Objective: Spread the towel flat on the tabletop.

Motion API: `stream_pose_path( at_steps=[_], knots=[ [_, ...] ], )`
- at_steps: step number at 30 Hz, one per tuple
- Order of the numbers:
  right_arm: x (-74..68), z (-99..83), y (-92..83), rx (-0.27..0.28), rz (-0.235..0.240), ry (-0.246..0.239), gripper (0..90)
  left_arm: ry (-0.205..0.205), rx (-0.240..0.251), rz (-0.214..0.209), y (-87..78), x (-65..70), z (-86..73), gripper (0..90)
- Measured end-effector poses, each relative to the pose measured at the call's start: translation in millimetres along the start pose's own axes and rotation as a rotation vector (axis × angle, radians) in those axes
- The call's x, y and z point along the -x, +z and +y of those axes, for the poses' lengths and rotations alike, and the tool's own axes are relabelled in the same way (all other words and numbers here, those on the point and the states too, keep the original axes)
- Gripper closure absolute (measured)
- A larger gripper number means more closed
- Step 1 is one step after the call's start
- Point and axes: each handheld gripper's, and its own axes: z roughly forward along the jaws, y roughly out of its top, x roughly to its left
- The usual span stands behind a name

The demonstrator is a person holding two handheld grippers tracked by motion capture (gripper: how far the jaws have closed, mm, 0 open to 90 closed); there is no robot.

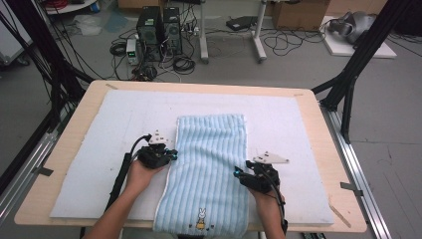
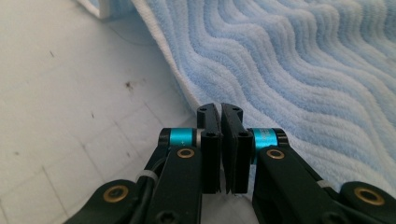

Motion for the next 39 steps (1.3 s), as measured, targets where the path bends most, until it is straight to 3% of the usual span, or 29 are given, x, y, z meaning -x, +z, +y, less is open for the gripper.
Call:
stream_pose_path(
  at_steps=[2,4,5,7,9,12,16,20,25,28,31,33,35,36,39],
  knots=[
    [-5.3,3.5,6.8,-0.026,0.001,-0.043,54.9,-0.012,0.009,-0.017,-4.0,-0.7,-5.1,86.0],
    [-7.5,4.8,14.4,-0.069,0.008,-0.070,59.9,-0.050,0.026,-0.042,-7.7,-2.2,-11.2,86.0],
    [-7.3,4.3,18.1,-0.094,0.017,-0.068,63.4,-0.051,0.017,-0.052,-10.2,-3.1,-12.6,86.0],
    [-6.6,2.7,19.0,-0.088,0.022,-0.062,71.1,-0.052,0.011,-0.060,-14.1,-2.4,-15.0,86.1],
    [-4.7,1.6,16.4,-0.099,0.062,-0.055,82.2,-0.049,0.009,-0.075,-18.5,-1.6,-19.0,86.1],
    [-6.6,-1.1,11.6,-0.115,0.090,-0.070,84.4,-0.049,0.007,-0.090,-24.7,-1.6,-25.0,86.0],
    [-13.9,-6.4,3.4,-0.131,0.113,-0.099,84.3,-0.026,-0.007,-0.102,-32.8,2.0,-30.5,86.0],
    [-18.5,-12.2,-4.9,-0.143,0.143,-0.114,84.2,-0.046,0.002,-0.129,-38.2,4.7,-38.0,86.0],
    [-21.0,-16.4,-12.5,-0.164,0.164,-0.123,84.0,-0.035,-0.001,-0.164,-44.8,8.5,-45.2,86.0],
    [-21.2,-14.7,-13.9,-0.176,0.173,-0.124,77.8,-0.037,-0.001,-0.186,-46.5,8.0,-45.9,84.3],
    [-16.2,-7.3,-15.3,-0.124,0.181,-0.107,65.0,-0.067,0.042,-0.123,-44.8,1.6,-42.0,51.2],
    [-10.7,0.4,-15.2,-0.082,0.167,-0.083,58.6,-0.081,0.083,-0.106,-45.0,-5.3,-36.2,46.8],
    [-4.3,8.9,-13.3,-0.056,0.151,-0.078,56.5,-0.093,0.138,-0.095,-44.8,-13.7,-28.4,42.4],
    [-0.6,14.2,-11.4,-0.041,0.139,-0.080,56.0,-0.094,0.143,-0.090,-44.6,-16.6,-24.7,42.4],
    [6.7,25.4,-7.0,-0.031,0.132,-0.089,54.0,-0.100,0.216,-0.082,-43.7,-25.6,-10.1,41.3]
  ],
)
